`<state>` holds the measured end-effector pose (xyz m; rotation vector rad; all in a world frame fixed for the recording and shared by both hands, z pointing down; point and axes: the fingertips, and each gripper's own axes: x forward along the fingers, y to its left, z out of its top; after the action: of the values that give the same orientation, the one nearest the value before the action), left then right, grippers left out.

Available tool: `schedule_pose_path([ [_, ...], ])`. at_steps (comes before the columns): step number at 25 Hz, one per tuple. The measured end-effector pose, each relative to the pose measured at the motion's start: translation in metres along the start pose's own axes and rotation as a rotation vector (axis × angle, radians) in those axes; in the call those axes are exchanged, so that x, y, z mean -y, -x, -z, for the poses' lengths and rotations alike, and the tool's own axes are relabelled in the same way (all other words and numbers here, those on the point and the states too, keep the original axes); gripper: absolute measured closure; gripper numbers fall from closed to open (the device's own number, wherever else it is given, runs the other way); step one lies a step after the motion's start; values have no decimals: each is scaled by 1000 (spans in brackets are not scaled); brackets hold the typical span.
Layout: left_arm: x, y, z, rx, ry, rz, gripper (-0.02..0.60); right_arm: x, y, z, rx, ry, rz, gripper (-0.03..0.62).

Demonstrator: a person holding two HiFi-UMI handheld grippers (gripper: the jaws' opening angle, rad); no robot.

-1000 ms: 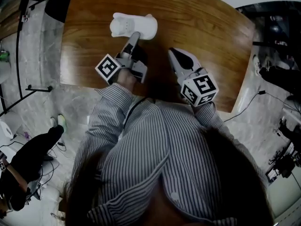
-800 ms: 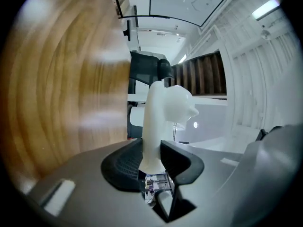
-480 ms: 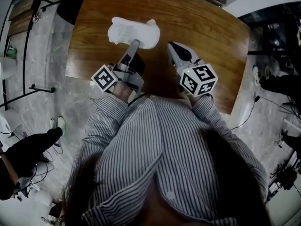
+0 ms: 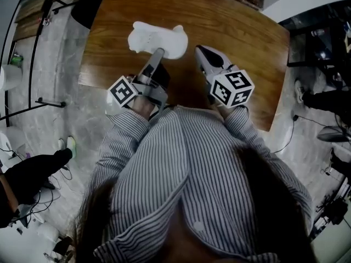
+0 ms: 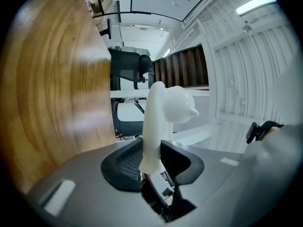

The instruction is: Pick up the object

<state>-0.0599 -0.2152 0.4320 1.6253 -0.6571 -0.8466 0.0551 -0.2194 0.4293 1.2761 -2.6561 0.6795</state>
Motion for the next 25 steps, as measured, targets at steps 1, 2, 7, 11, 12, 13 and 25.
schedule_pose_path([
  [1,1,0,0,2,-2,2,462,-1,1,0,2,0,-6,592],
  [2,1,0,0,4,-3,4,462,-2,2,-1,5,2,-12,592],
  [7,0,0,1,5,10,11,462,-7,4,-2,7,19,-24,592],
  [11,2,0,1,-2,7,16,462,-8,6,-5,11,34,-17,592],
  [12,2,0,1,-4,4,19,463,-8,7,-5,12,36,-15,592],
  [13,3,-1,1,-6,0,20,463,-8,7,-6,11,38,-13,592],
  [25,0,0,1,-22,1,10,463,-7,10,-2,-13,50,0,592],
])
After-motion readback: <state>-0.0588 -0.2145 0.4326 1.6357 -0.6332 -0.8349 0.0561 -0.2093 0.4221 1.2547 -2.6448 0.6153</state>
